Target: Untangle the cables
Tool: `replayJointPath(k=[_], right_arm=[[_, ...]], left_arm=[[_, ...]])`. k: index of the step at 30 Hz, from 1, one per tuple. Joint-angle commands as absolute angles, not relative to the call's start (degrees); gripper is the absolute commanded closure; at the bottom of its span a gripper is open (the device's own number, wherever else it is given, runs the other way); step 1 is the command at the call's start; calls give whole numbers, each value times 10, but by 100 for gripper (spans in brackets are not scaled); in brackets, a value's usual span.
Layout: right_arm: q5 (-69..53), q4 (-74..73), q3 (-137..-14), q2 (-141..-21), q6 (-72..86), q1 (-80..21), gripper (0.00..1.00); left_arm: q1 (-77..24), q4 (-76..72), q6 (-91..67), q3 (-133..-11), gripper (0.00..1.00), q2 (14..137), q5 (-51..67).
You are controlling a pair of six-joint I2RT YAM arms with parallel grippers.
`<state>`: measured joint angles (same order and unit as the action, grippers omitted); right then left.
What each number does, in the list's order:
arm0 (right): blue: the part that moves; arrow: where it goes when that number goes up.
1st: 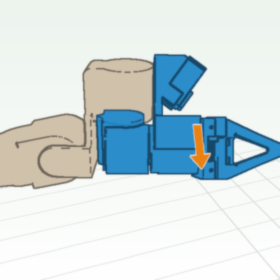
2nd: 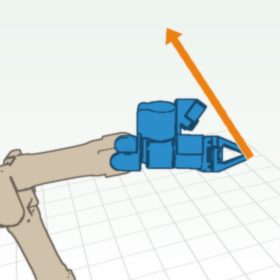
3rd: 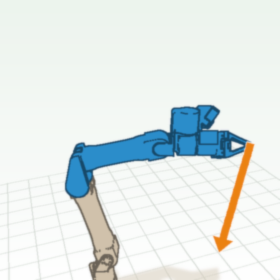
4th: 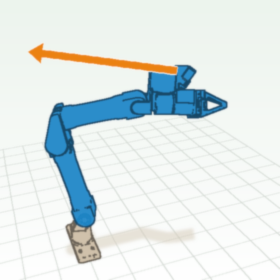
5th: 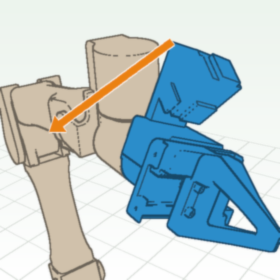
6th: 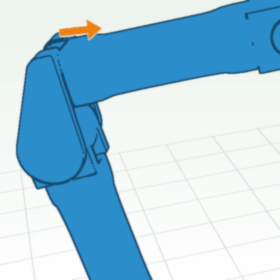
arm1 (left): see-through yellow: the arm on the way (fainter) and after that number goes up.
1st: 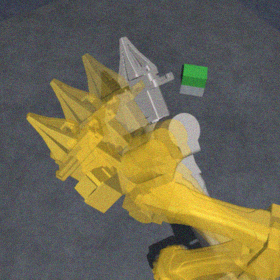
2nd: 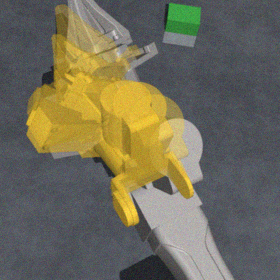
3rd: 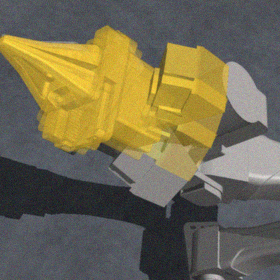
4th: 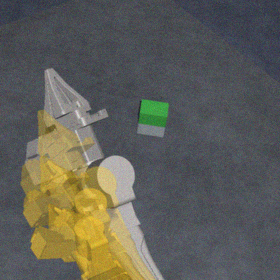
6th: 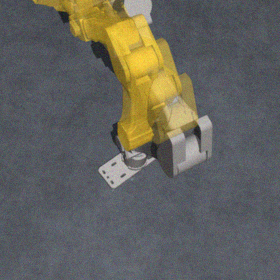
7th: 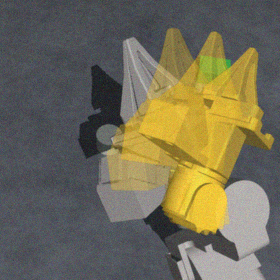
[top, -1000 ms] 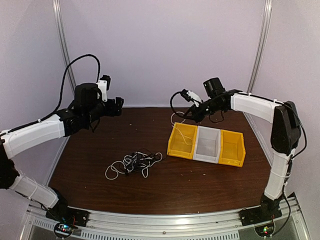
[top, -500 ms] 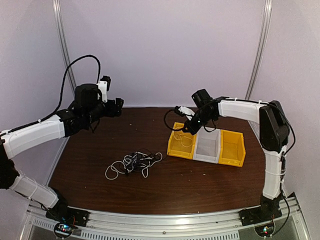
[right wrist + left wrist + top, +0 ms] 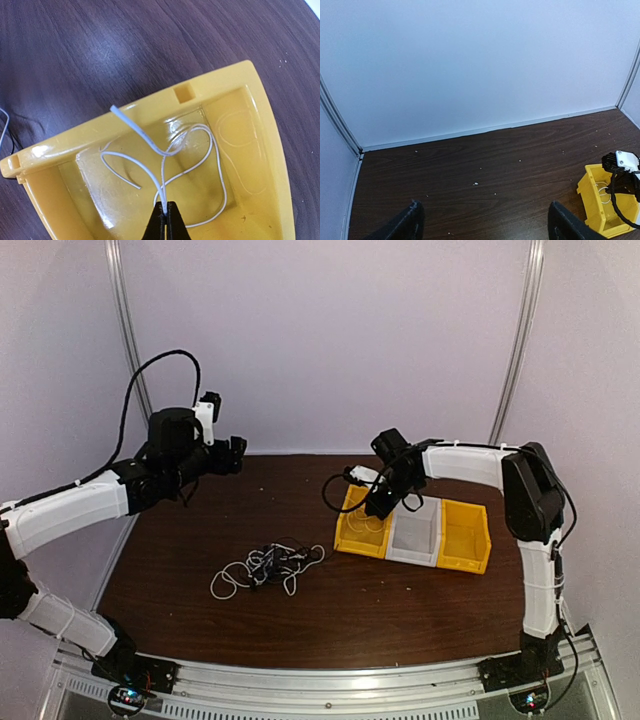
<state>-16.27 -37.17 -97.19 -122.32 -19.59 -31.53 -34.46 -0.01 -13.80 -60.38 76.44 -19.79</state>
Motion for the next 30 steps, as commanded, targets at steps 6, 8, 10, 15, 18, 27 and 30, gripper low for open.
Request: replayJointPath(k=[6,8,10,15,18,27,30], right_arm=[[-153,-399,-990,-1209,-197,-319,89],[-152,-410,-991,-1195,-199,-318,83],[-148,-422,-990,-1180,-202,-319,80],[-149,-441,-978,-1138,-209,-320,73],[-157,-456,-974,-1114,-213,-321,71],[-188,-449,-955,-1051,-260,-362,70],[-216,-450,-955,-1038,-293,-391,70]], left_arm=[[-345,-30,-129,-599,14,750,-205],[-345,-30,-129,-599,14,750,-204],[-345,-30,-129,-599,14,751,-202],[-345,-30,-129,-600,14,752,-196],[-345,-30,-128,-600,13,754,-195],[-345,-23,-128,-604,12,770,-189],[-345,70,-165,-660,11,789,-184]])
